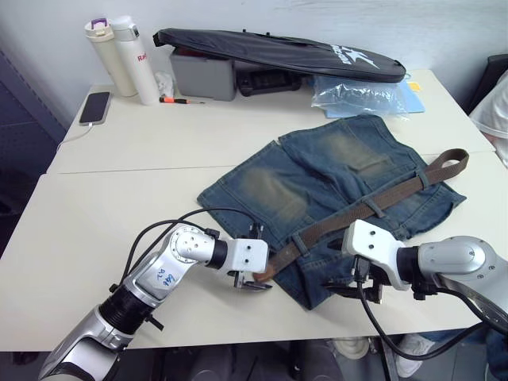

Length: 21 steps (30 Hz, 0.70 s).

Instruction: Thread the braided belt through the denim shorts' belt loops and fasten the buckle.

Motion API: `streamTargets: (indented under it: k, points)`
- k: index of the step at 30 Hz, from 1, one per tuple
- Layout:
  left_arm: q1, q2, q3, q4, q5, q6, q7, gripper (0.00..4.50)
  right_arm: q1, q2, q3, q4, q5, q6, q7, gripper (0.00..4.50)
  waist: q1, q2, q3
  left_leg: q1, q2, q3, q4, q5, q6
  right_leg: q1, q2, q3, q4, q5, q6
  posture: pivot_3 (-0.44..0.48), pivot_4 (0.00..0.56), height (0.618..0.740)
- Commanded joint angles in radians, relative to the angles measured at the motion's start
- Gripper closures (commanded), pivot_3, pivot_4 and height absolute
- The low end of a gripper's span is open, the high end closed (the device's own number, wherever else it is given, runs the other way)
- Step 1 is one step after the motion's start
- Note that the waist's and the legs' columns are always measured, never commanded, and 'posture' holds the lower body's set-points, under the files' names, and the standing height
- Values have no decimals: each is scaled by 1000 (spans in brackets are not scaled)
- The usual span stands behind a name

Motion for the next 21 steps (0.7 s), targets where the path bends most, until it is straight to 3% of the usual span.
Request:
streamTargets:
  k: [1, 5, 13, 16, 21]
  points:
    - [5, 7, 31, -15, -22, -3, -25, 2620, -10, 7, -43, -28, -7, 5, 5, 0, 0, 0, 0, 0, 0, 0, 0, 0, 0, 0, 0, 0, 0, 0, 0, 0, 150, 740]
    - [11, 23, 69, -32, -52, 7, -55, 4380, -12, 10, -44, -20, -18, 9, 11, 0, 6, 0, 0, 0, 0, 0, 1, 0, 0, 1, 0, 0, 0, 0, 0, 0, 150, 740]
    - [-19, 61, 157, -84, -125, 66, -102, 4448, -56, 46, 1, 71, -71, 45, 1, 0, -1, 0, 0, 0, 0, 0, 1, 0, 0, 0, 0, 0, 0, 0, 0, 0, 150, 740]
    - [-27, 82, 186, -94, -140, 91, -109, 4500, -77, 74, 34, 126, -87, 98, -12, 854, -7, 0, 0, 0, 0, 0, 1, 0, 0, 0, 0, 0, 1, 0, 1, 0, 150, 740]
    - [-15, 121, 227, -121, -162, 122, -123, 4500, -91, 106, 86, 202, -133, 148, -30, 3288, -10, 0, 0, 0, 0, 0, 1, 0, 0, 0, 0, 0, 3, 0, 1, 0, 150, 740]
